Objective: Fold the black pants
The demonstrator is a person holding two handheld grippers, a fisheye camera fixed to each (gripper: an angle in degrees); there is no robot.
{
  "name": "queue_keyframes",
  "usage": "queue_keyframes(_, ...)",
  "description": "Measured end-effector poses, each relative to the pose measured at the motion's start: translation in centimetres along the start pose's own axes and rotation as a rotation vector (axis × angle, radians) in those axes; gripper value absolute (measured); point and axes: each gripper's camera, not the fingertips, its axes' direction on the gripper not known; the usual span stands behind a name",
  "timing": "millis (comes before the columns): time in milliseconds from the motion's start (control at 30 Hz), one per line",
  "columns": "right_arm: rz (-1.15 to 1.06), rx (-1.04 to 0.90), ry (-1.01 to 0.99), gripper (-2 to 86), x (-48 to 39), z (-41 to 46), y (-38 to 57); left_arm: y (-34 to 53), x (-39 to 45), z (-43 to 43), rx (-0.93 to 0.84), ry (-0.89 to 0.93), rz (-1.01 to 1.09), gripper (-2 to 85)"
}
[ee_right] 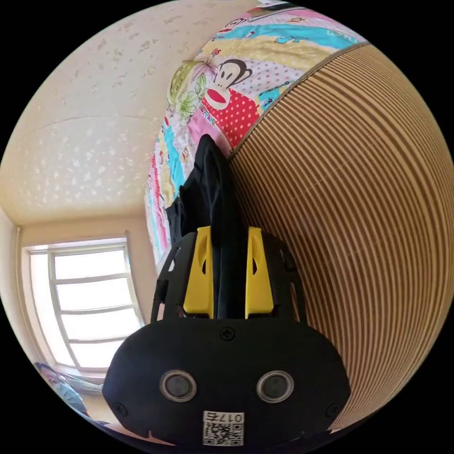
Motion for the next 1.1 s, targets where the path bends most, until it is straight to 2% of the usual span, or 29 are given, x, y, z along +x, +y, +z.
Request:
queue_keyframes(33,-0.017,0.007,0.076,6.9,-1.0,0.5,0.0,0.0,-0.3,0.1,0.005,0.016,-0.01,-0.3)
queue_keyframes(100,-0.168,-0.034,0.401,5.4,-6.0,2.4,0.0,-0.1,-1.4,0.2,0.015,0.081,-0.04,-0.2)
queue_keyframes(167,-0.588,-0.148,0.769,4.0,-15.3,8.2,2.0,-0.2,-2.1,0.2,0.019,0.117,-0.055,-0.2)
queue_keyframes(233,-0.766,-0.146,0.806,3.5,-20.7,11.2,4.6,-0.2,-2.6,-0.2,0.025,0.161,-0.061,-0.2)
queue_keyframes(267,-0.832,-0.143,0.729,3.3,-23.7,12.5,5.8,-0.3,-2.7,-0.6,0.031,0.192,-0.049,-0.2)
queue_keyframes(400,-0.944,-0.233,0.609,3.3,-29.9,19.4,8.8,-0.5,-3.6,-3.5,0.1,0.162,-0.058,-0.3)
queue_keyframes(467,-0.92,-0.315,0.48,3.7,-30.2,23.6,9.6,-0.8,-4.6,-4.8,0.129,0.113,-0.085,-0.3)
queue_keyframes(533,-0.868,-0.337,0.375,3.8,-28.8,24.9,9.8,-1.3,-5.7,-6.2,0.146,-0.011,-0.12,-0.2)
queue_keyframes(600,-0.781,-0.342,0.31,3.8,-26.0,24.8,10.1,-2.1,-7.5,-7.4,0.118,-0.235,-0.152,-0.2)
queue_keyframes(667,-0.76,-0.427,0.237,4.3,-20.9,23.5,11.9,-2.9,-9.1,-7.8,0.076,-0.332,-0.193,-0.2)
queue_keyframes(800,-0.681,-0.609,0.297,5.3,-9.8,19.6,17.2,-5.0,-10.8,-7.9,-0.004,-0.351,-0.162,-0.2)
queue_keyframes(900,-0.539,-0.657,0.285,6.8,-0.8,13.4,23.3,-6.5,-10.4,-7.1,-0.072,-0.397,-0.114,-0.2)
queue_keyframes(967,-0.359,-0.719,0.266,8.2,5.2,9.9,29.2,-7.3,-10.1,-6.7,-0.113,-0.429,-0.091,-0.1)
queue_keyframes(1100,-0.167,-0.811,0.217,10.6,10.8,8.0,38.3,-9.5,-9.9,-5.8,-0.225,-0.475,-0.05,0.0)
